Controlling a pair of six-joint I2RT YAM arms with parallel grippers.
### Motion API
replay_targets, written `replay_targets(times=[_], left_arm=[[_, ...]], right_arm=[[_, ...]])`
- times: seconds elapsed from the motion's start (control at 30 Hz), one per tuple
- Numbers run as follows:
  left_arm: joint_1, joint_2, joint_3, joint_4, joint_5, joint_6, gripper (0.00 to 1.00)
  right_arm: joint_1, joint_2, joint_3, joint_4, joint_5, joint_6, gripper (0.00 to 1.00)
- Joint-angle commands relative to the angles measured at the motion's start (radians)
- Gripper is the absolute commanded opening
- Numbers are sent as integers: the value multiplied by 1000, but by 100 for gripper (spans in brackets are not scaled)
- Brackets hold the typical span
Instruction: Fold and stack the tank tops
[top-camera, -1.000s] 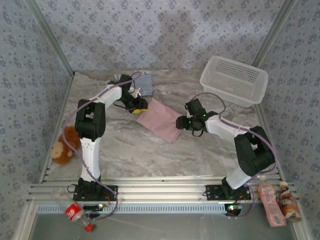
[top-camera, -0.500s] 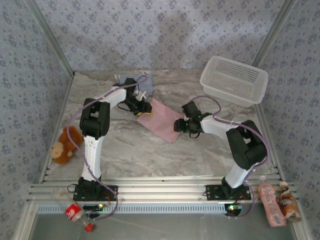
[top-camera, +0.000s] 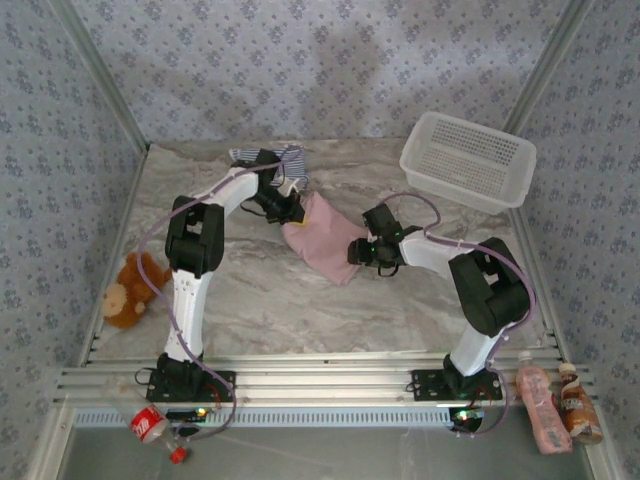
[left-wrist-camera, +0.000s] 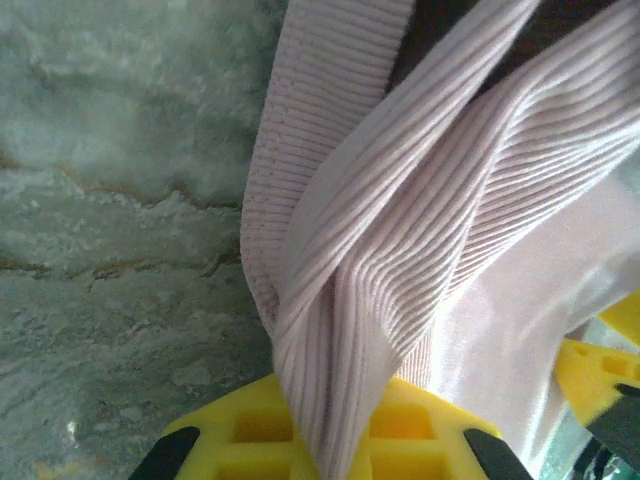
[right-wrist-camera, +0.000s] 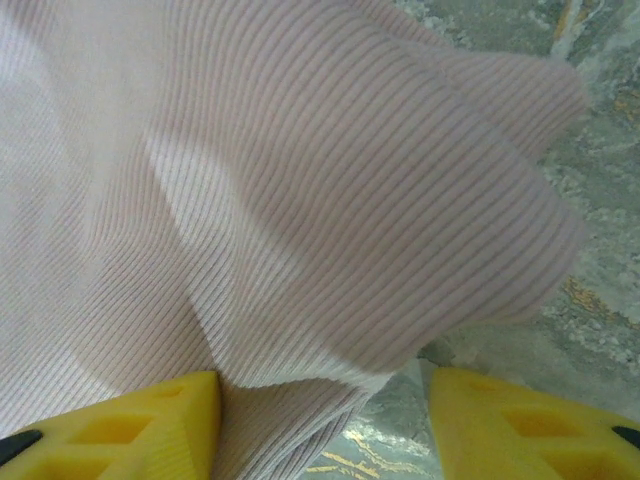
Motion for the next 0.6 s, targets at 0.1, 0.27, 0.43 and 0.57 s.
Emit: replay_targets(times=[0.1,0.27,0.43,0.57], left_arm=[[4,38,208,-118,-41,9,0],[2,79,377,-125,-116,7,0],[17,164,571,-107,-174,-78,0],[32,209,673,-52,-205,-143,0]], right_arm=[[-42,-44,-7,80,-63,27,61],[-76,-65,-3,114,-95,42,62],[-94,-76,-4,136,-101,42,63],[-106,-79,-4,150,-106,41,64]])
